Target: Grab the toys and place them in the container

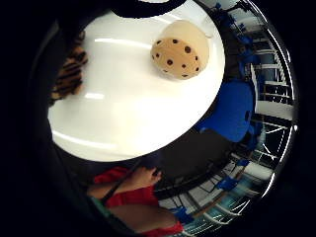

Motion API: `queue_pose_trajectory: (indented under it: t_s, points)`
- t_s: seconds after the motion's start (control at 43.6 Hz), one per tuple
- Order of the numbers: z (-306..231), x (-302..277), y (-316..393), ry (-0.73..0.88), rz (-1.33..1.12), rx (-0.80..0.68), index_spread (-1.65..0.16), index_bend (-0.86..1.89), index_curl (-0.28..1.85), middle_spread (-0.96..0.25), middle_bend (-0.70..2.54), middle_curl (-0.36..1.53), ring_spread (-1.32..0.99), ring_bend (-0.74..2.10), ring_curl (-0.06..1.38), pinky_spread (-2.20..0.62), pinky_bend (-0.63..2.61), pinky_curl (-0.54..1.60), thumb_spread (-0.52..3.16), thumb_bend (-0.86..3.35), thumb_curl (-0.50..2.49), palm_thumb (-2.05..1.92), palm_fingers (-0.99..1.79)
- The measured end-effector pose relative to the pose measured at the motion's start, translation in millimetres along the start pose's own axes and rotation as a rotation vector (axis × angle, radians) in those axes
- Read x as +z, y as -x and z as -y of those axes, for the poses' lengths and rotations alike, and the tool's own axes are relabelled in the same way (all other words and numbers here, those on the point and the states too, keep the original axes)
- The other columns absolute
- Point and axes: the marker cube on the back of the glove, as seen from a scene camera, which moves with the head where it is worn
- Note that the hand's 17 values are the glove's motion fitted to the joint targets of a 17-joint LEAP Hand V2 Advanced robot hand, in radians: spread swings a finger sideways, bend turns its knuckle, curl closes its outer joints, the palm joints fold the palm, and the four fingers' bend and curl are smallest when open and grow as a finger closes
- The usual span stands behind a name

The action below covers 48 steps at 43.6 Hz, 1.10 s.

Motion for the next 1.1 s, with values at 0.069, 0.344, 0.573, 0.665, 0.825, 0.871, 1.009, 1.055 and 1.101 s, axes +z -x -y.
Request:
queue_pose_trajectory:
  t_s: [0.069, 0.344, 0.573, 0.665, 0.825, 0.871, 1.009, 1.055, 1.101]
  points:
    - [1, 0, 0, 0.001, 0.006, 0.011, -0.18, 0.15, 0.05, -0.05, 0.12, 0.04, -0.02, 0.10, 0.00, 0.01, 0.57, 0.14, 0.55, -0.08, 0.00, -0.12, -0.14]
    - [-2, -3, -1, -0.015, 0.016, 0.006, -0.28, 0.17, 0.14, -0.08, 0.13, 0.10, -0.03, 0.14, 0.03, 0.02, 0.68, 0.23, 0.94, -0.09, 0.04, -0.13, -0.19]
    - [-1, -1, 0, -0.026, 0.052, -0.012, -0.31, 0.16, 0.18, -0.08, 0.13, 0.14, -0.04, 0.14, 0.05, 0.02, 0.68, 0.26, 1.04, -0.09, 0.06, -0.13, -0.21]
    - [3, 3, 3, -0.019, 0.070, -0.027, -0.31, 0.16, 0.20, -0.09, 0.13, 0.15, -0.04, 0.14, 0.06, 0.02, 0.69, 0.28, 1.06, -0.09, 0.07, -0.13, -0.21]
    - [17, 18, 14, 0.007, 0.054, -0.043, -0.31, 0.14, 0.21, -0.09, 0.13, 0.16, -0.04, 0.14, 0.07, 0.02, 0.74, 0.30, 1.06, -0.09, 0.07, -0.14, -0.21]
    - [22, 23, 18, 0.018, 0.047, -0.046, -0.31, 0.14, 0.21, -0.09, 0.12, 0.17, -0.04, 0.14, 0.07, 0.02, 0.76, 0.31, 1.06, -0.10, 0.08, -0.14, -0.21]
    - [36, 34, 27, 0.028, 0.035, -0.062, -0.31, 0.13, 0.21, -0.08, 0.12, 0.17, -0.04, 0.16, 0.08, 0.02, 0.78, 0.32, 1.06, -0.09, 0.08, -0.14, -0.21]
    - [42, 39, 31, 0.033, 0.037, -0.067, -0.31, 0.13, 0.21, -0.08, 0.12, 0.18, -0.04, 0.16, 0.09, 0.02, 0.79, 0.32, 1.06, -0.09, 0.09, -0.13, -0.21]
    - [46, 43, 36, 0.035, 0.040, -0.071, -0.31, 0.13, 0.21, -0.08, 0.12, 0.18, -0.04, 0.15, 0.09, 0.02, 0.83, 0.34, 1.06, -0.09, 0.09, -0.14, -0.20]
